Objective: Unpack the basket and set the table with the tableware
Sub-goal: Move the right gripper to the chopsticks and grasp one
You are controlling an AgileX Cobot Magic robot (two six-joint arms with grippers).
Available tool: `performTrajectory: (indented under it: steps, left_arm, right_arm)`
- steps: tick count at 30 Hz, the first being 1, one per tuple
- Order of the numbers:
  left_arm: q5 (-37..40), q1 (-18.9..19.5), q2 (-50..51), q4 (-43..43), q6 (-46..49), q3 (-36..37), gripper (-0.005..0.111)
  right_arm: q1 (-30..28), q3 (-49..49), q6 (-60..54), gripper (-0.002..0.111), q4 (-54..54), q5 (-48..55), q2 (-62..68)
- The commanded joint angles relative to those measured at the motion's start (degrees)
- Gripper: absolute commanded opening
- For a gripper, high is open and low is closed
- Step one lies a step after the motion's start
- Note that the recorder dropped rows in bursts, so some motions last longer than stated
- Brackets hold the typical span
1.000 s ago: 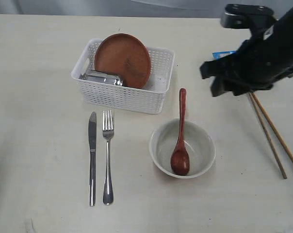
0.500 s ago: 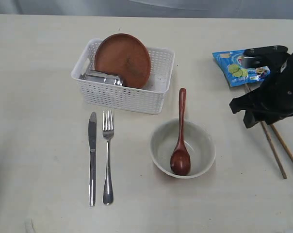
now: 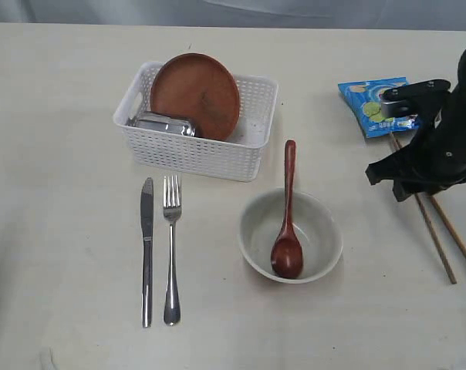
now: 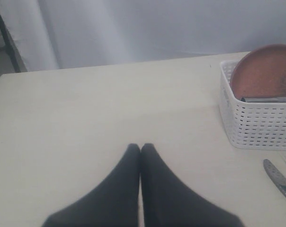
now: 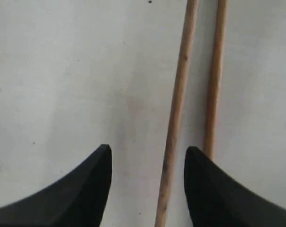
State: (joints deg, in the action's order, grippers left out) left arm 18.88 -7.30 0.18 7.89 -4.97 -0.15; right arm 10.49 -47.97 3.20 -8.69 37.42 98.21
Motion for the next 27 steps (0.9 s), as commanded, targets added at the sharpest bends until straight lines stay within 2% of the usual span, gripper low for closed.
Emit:
performTrajectory:
  steps: [1, 8, 12, 15, 24, 27]
  left_arm:
    - [-0.6, -0.2, -0.2, 0.0, 0.1, 0.1, 0.000]
    - [-0.6, -0.2, -0.2, 0.0, 0.1, 0.1, 0.000]
    - [-0.6, -0.2, -0.2, 0.0, 0.1, 0.1, 0.000]
    - [-0.6, -0.2, -0.2, 0.0, 0.1, 0.1, 0.000]
    - [-0.6, -0.2, -0.2, 0.0, 0.1, 0.1, 0.000]
    - [-0.6, -0.2, -0.2, 0.0, 0.1, 0.1, 0.000]
  right_arm:
    - [-0.3, 0.0, 1.0, 0.046, -2.8, -1.1, 2.6]
    - [-0.3, 0.0, 1.9, 0.045, -3.5, -1.6, 6.0]
    - [-0.3, 0.0, 1.9, 0.022, -3.5, -1.6, 7.0]
    - [-0.3, 0.0, 1.7, -0.001, -3.5, -1.1, 7.3]
    - [2.6, -2.8, 1.7, 0.000, -2.7, 5.5, 1.0]
    - [5.8, -2.8, 1.7, 0.000, 4.3, 6.6, -6.2]
